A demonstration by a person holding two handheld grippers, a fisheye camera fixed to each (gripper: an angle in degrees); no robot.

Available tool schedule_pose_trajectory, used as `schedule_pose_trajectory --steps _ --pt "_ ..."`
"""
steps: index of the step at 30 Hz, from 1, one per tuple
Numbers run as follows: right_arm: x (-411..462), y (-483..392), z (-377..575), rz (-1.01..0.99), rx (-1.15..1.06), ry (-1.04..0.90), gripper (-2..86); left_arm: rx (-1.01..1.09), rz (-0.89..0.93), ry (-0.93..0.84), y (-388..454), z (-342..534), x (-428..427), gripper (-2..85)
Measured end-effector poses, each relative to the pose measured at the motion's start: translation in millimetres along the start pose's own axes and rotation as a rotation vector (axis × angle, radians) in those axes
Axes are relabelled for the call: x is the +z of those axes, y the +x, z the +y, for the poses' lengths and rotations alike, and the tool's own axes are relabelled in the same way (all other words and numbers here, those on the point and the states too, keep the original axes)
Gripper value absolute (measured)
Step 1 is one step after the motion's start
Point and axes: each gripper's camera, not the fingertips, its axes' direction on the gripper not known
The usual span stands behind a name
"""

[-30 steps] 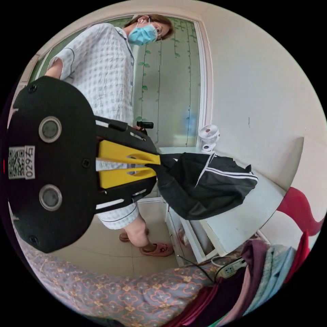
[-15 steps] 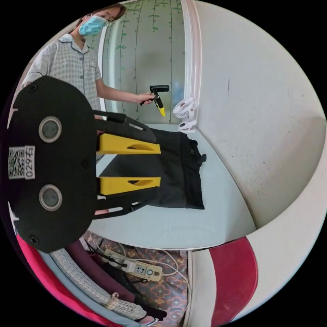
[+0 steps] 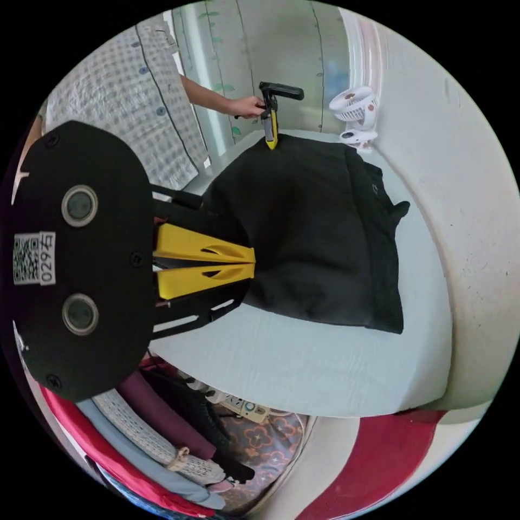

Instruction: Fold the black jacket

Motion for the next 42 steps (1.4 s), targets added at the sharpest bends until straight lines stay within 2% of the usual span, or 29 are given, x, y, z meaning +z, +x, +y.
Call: schedule_pose_trajectory --steps 1,4,6,8,10,13,14,16,20,24,25,28,32,37,42 --pt "0.4 -9.6 -5.9 0.042 0.017 0.007 -0.5 -0.030 -0.019 -0.013 4.5 -0.6 0.1 -1.0" --pt "-0.2 -48.0 -8.5 0.177 0.011 0.031 -0.5 -0.092 -0.294 0.068 31.9 13.2 -20.9 -1.0" --pt "-0.2 -78.6 -3.7 0.147 -0.043 0.062 -0.5 -0.115 -0.375 0.145 49.0 23.8 -34.0 -1.0" --pt "15.1 -120.5 1.0 0.045 -0.106 0.045 -0.5 -0.058 -0.286 0.157 65.9 24.5 -31.2 -1.0" --pt "40.1 -147.0 1.3 0.058 -0.108 -0.011 -0.5 -0.015 -0.249 0.128 74.2 17.7 -16.7 -1.0" --pt "93.6 -172.8 -3.8 0.200 -0.067 -0.112 -0.5 0.027 -0.397 0.003 80.2 1.2 19.3 -1.0" --pt "113.2 -176.8 -7.2 0.232 -0.033 -0.149 -0.5 0.074 -0.407 0.015 84.8 0.3 22.8 -1.0" --pt "114.7 -184.4 -11.6 0.210 0.040 -0.111 -0.5 0.105 -0.427 -0.026 86.2 -3.4 28.6 -1.0" --pt "106.1 -209.7 1.7 0.345 0.229 0.037 -0.5 0.168 -0.280 0.041 85.9 8.1 16.7 -1.0" --pt "142.0 -206.3 4.4 0.423 0.360 -0.034 -0.5 0.196 -0.292 -0.044 70.3 3.4 44.0 -1.0" --pt "146.1 -211.7 5.5 0.431 0.353 0.013 -0.5 0.211 -0.251 -0.014 65.9 3.9 43.6 -1.0" --pt "154.1 -227.5 -0.8 0.362 0.439 -0.026 -0.4 0.235 -0.186 -0.041 58.4 2.0 42.0 -1.0" --pt "152.9 -325.7 -2.7 0.322 0.289 0.147 -0.5 0.209 -0.154 0.048 48.4 14.7 24.7 -1.0" --pt "215.7 -428.9 -30.9 0.264 0.047 0.083 -0.5 0.255 -0.219 -0.008 43.1 11.8 39.1 -1.0" --pt "281.3 -493.3 -57.7 0.545 -0.012 -0.001 -0.5 0.333 -0.335 -0.048 55.7 10.9 43.3 -1.0"
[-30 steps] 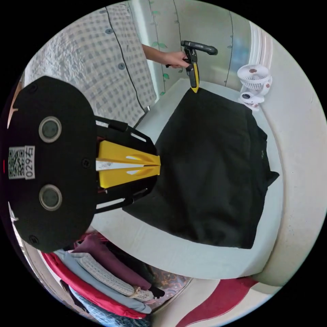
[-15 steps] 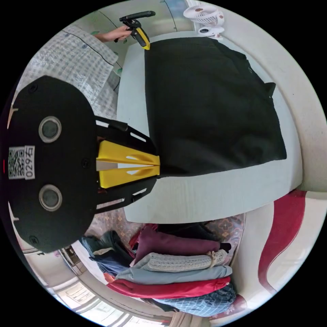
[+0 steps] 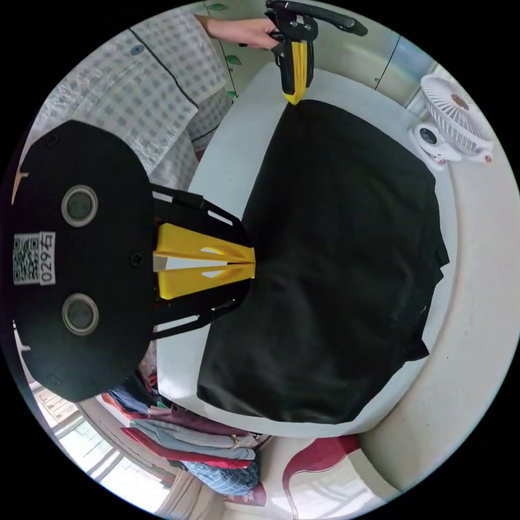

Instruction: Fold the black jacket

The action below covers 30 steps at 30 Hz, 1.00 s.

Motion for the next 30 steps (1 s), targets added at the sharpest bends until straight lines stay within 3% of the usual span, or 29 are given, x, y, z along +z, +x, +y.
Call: schedule_pose_trajectory --steps 3,7,10,12,15,17,19,24,30 --pt "-7.1 -21.8 -8.2 0.003 0.008 -0.062 -0.5 0.020 -0.055 0.012 3.6 5.2 0.5 -1.0" --pt "-38.2 -50.0 -10.7 -0.160 -0.004 0.084 -0.5 0.039 -0.064 0.029 -4.6 13.9 1.1 -1.0" --pt "-7.4 -71.9 -27.3 -0.202 0.026 -0.023 -0.5 0.030 -0.032 0.021 -18.6 18.1 1.5 -1.0" --pt "-3.0 -77.1 -30.1 -0.221 0.067 0.006 -0.5 0.022 -0.007 0.017 -28.5 21.2 1.8 -1.0" --pt "-9.3 -90.9 -32.1 -0.313 0.100 -0.003 -0.5 0.005 0.049 0.034 -48.5 31.3 2.4 -1.0" --pt "-12.7 -118.5 -29.9 -0.222 0.073 0.035 -0.6 -0.009 0.117 0.060 -69.1 42.0 3.8 -1.0" --pt "9.5 -140.3 -36.0 -0.161 0.033 -0.061 -0.6 -0.035 0.179 0.071 -86.3 49.4 5.6 -1.0" --pt "11.0 -178.4 -35.3 -0.152 0.002 -0.045 -0.5 -0.053 0.337 0.085 -129.1 77.5 11.8 -1.0" --pt "-5.6 -276.2 -38.6 -0.242 -0.210 0.052 -0.3 -0.181 0.448 0.142 -183.3 141.4 14.6 -1.0"
